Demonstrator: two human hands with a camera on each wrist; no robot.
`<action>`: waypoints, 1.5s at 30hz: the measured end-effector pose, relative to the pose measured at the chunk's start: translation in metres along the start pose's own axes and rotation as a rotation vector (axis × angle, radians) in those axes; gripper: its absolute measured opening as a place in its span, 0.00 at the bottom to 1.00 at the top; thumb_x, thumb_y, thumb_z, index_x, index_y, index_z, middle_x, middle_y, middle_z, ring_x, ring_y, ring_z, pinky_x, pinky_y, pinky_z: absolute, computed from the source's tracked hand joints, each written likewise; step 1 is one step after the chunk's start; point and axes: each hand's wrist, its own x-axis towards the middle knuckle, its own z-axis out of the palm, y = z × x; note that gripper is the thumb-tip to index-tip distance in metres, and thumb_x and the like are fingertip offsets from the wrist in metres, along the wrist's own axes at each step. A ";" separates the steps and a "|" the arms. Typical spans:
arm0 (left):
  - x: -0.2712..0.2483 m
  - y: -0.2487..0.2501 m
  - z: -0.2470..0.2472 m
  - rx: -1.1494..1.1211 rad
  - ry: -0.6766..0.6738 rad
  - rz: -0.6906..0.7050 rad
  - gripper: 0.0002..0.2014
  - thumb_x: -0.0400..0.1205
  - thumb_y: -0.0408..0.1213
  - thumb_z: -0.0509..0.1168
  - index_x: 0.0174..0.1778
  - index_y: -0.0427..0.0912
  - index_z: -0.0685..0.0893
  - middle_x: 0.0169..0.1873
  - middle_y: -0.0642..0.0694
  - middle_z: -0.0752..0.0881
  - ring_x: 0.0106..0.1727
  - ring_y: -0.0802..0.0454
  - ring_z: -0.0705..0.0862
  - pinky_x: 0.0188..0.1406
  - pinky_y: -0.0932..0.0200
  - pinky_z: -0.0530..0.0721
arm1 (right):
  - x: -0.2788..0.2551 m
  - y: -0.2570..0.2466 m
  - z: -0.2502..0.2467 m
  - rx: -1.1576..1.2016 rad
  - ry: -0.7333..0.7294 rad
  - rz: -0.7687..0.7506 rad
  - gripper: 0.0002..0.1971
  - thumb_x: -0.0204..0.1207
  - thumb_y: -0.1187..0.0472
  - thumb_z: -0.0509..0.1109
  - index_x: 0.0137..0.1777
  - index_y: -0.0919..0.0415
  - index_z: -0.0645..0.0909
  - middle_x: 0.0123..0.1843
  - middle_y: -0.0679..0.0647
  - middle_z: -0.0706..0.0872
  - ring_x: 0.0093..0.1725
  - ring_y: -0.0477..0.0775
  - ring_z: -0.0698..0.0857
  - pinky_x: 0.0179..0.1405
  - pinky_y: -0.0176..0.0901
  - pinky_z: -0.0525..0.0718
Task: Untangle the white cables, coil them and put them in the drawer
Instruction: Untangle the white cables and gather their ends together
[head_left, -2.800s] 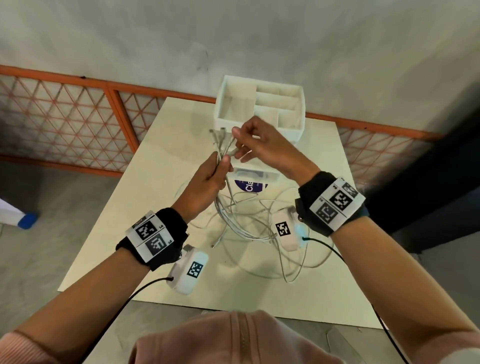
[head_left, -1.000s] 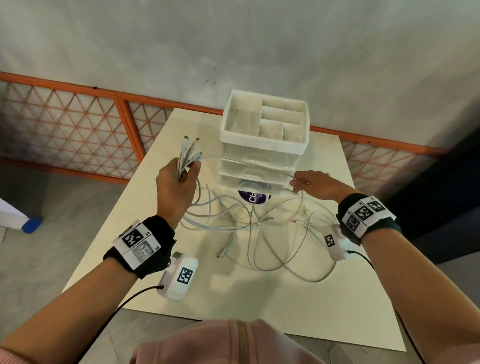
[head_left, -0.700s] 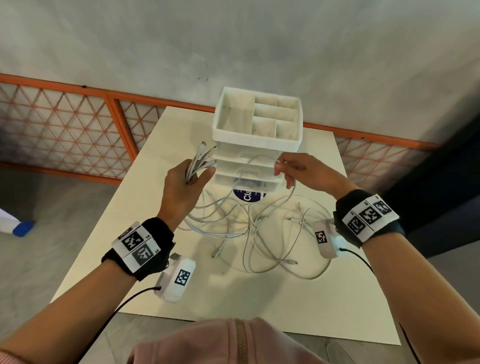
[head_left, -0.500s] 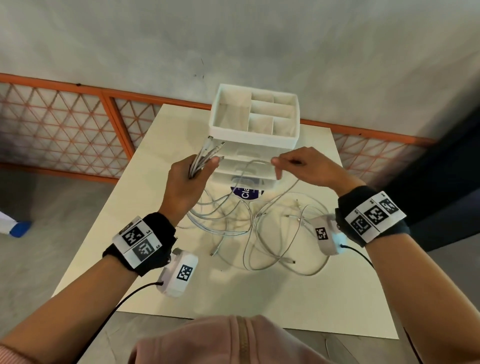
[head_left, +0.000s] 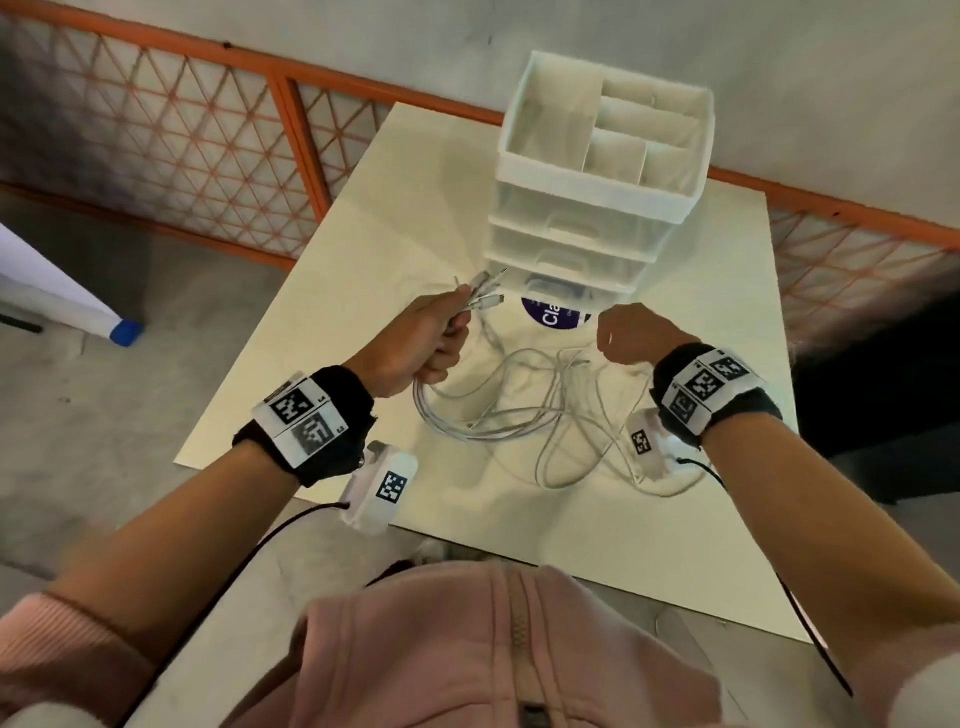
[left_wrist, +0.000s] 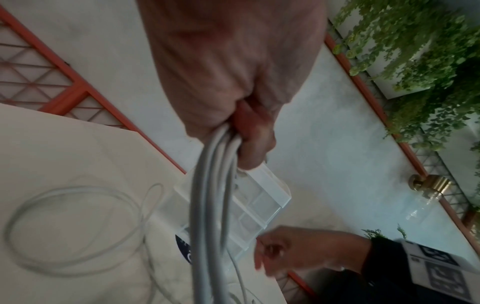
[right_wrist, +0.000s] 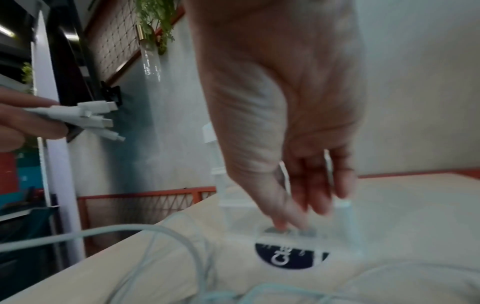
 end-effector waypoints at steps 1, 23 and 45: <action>-0.002 -0.002 -0.001 -0.002 -0.001 -0.001 0.21 0.88 0.50 0.49 0.29 0.48 0.60 0.26 0.50 0.54 0.20 0.57 0.51 0.19 0.64 0.48 | 0.007 -0.012 0.000 0.057 0.098 -0.075 0.11 0.74 0.68 0.62 0.53 0.68 0.82 0.54 0.64 0.85 0.56 0.66 0.83 0.58 0.55 0.82; -0.024 -0.039 -0.013 0.128 0.298 0.082 0.18 0.88 0.51 0.49 0.38 0.42 0.65 0.26 0.51 0.66 0.21 0.58 0.60 0.19 0.67 0.62 | 0.016 -0.091 -0.017 0.782 0.175 -0.413 0.03 0.81 0.64 0.64 0.51 0.64 0.75 0.42 0.54 0.82 0.42 0.53 0.80 0.42 0.39 0.77; 0.026 0.033 0.023 0.169 0.190 0.364 0.11 0.89 0.43 0.51 0.44 0.41 0.64 0.36 0.44 0.69 0.33 0.57 0.69 0.34 0.61 0.74 | -0.051 -0.074 -0.084 1.151 0.047 -0.391 0.24 0.85 0.46 0.50 0.53 0.65 0.79 0.46 0.55 0.87 0.47 0.51 0.86 0.57 0.45 0.84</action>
